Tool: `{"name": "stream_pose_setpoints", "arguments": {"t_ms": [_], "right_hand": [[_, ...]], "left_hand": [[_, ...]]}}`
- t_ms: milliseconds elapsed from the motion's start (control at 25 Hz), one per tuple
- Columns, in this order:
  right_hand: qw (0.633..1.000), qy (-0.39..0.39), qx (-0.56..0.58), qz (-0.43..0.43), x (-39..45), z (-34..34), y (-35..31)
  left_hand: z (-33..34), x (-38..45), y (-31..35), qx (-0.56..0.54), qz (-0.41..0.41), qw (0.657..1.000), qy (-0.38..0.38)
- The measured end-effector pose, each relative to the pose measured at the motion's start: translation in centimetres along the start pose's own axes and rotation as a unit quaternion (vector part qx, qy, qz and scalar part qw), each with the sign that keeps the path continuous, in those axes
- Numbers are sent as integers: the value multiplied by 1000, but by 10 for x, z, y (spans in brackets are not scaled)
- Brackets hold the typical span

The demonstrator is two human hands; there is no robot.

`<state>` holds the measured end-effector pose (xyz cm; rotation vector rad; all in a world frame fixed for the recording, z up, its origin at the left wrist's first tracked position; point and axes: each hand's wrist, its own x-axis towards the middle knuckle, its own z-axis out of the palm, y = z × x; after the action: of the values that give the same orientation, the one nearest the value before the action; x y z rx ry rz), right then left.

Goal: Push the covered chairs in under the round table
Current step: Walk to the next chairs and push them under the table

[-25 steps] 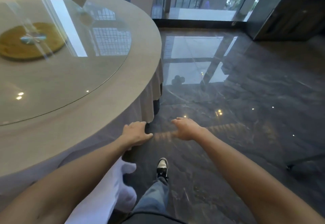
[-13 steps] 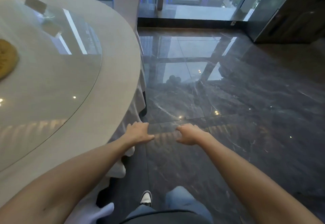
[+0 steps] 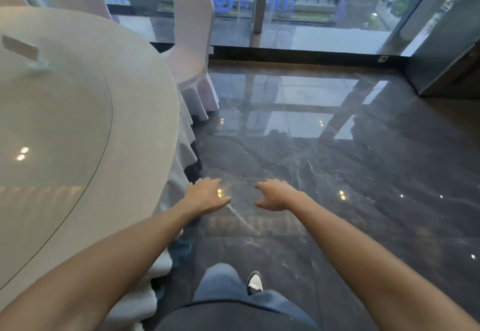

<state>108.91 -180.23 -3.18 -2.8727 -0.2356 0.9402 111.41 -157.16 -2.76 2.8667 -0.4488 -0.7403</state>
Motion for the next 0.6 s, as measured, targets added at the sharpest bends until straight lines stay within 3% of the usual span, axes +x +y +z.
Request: {"name": "stream_pose_setpoints", "arguments": {"t_ms": [240, 600], "right_hand": [[996, 51, -39, -63, 128, -121, 83], [990, -27, -119, -76, 388, -333, 192]], "left_hand": [[-71, 164, 27, -29, -54, 998, 30], [-212, 469, 14, -72, -79, 994, -19]]}}
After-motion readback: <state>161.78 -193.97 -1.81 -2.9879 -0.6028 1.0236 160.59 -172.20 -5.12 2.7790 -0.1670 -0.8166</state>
